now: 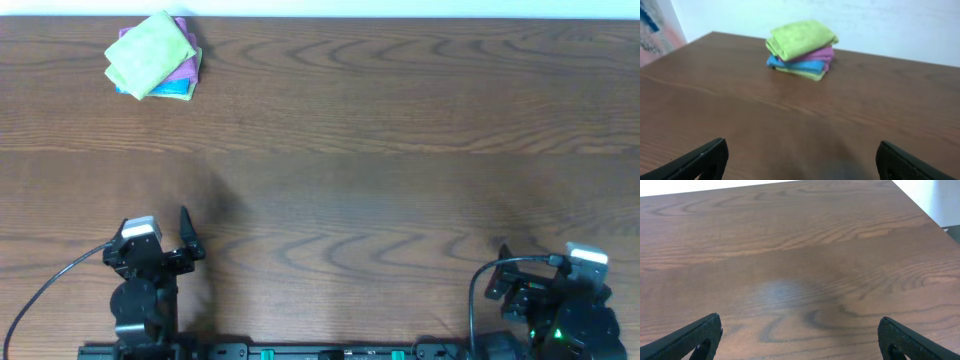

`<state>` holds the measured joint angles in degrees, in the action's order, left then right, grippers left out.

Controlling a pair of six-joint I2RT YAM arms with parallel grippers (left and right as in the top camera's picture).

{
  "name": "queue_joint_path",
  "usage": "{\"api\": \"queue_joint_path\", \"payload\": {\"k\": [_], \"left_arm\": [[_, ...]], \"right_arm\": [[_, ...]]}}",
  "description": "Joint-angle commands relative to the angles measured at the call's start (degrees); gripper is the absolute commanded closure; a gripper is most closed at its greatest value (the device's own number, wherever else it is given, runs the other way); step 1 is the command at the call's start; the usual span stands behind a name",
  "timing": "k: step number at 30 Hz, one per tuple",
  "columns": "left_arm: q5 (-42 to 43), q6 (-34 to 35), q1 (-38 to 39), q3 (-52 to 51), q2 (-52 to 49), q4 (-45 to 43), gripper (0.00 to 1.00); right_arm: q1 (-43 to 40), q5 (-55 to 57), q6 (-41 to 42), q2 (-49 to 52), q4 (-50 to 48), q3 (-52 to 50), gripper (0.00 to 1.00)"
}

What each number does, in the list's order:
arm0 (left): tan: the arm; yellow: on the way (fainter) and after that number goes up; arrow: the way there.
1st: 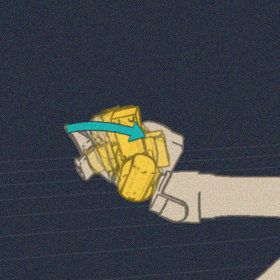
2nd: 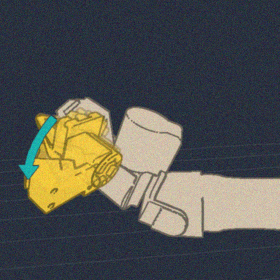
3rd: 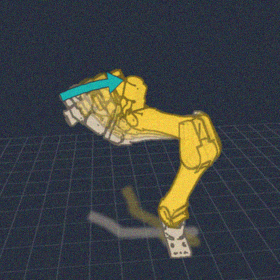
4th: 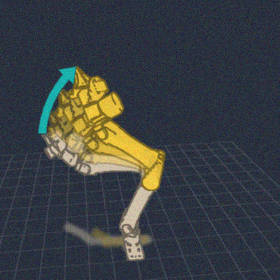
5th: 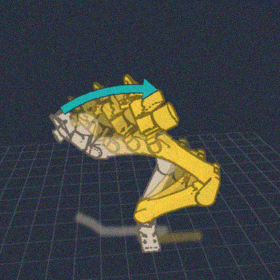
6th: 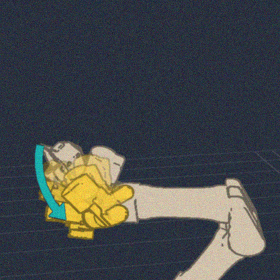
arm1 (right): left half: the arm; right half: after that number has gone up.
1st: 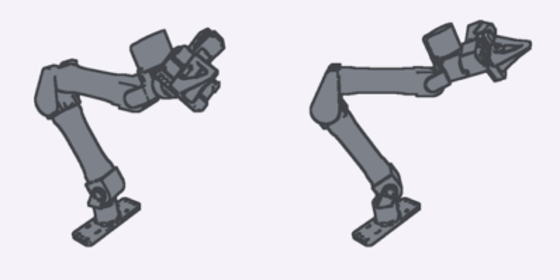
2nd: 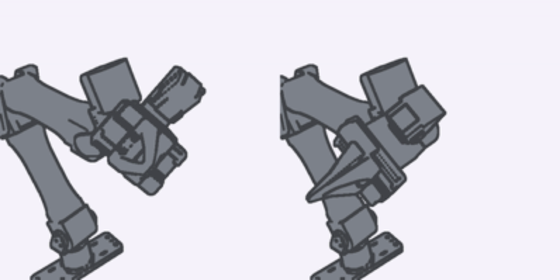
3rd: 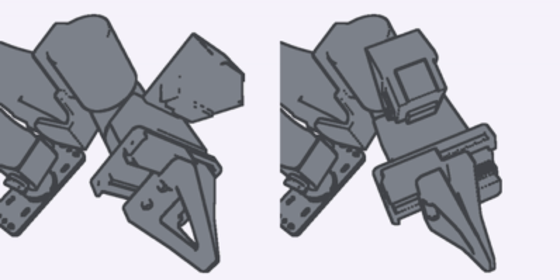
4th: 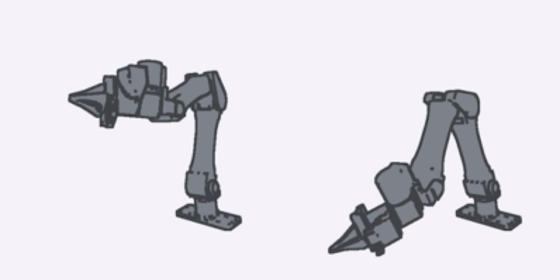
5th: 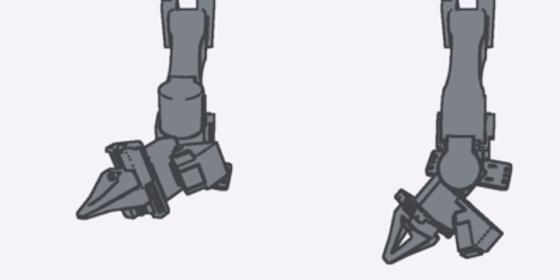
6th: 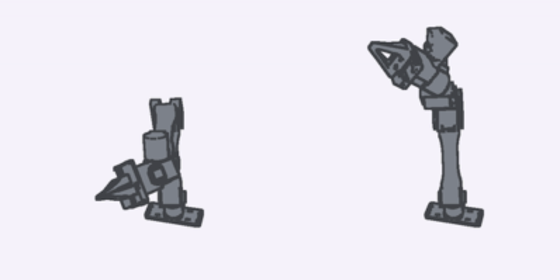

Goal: Fold the cloth

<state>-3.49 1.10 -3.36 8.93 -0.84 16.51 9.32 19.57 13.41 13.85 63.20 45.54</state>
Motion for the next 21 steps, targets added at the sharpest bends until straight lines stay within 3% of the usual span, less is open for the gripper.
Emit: {"api": "queue_joint_path", "payload": {"k": [1,21], "left_arm": [[-1.44,0.17,0.39,-1.77,0.63,-0.85,0.04],[-1.01,0.2,0.37,-5.11,0.59,-3.91,0.04]], "right_arm": [[-0.31,0.76,0.48,-0.02,0.04,-0.13,0.01],[-0.31,0.76,0.48,-0.02,0.04,-0.13,0.01]]}}
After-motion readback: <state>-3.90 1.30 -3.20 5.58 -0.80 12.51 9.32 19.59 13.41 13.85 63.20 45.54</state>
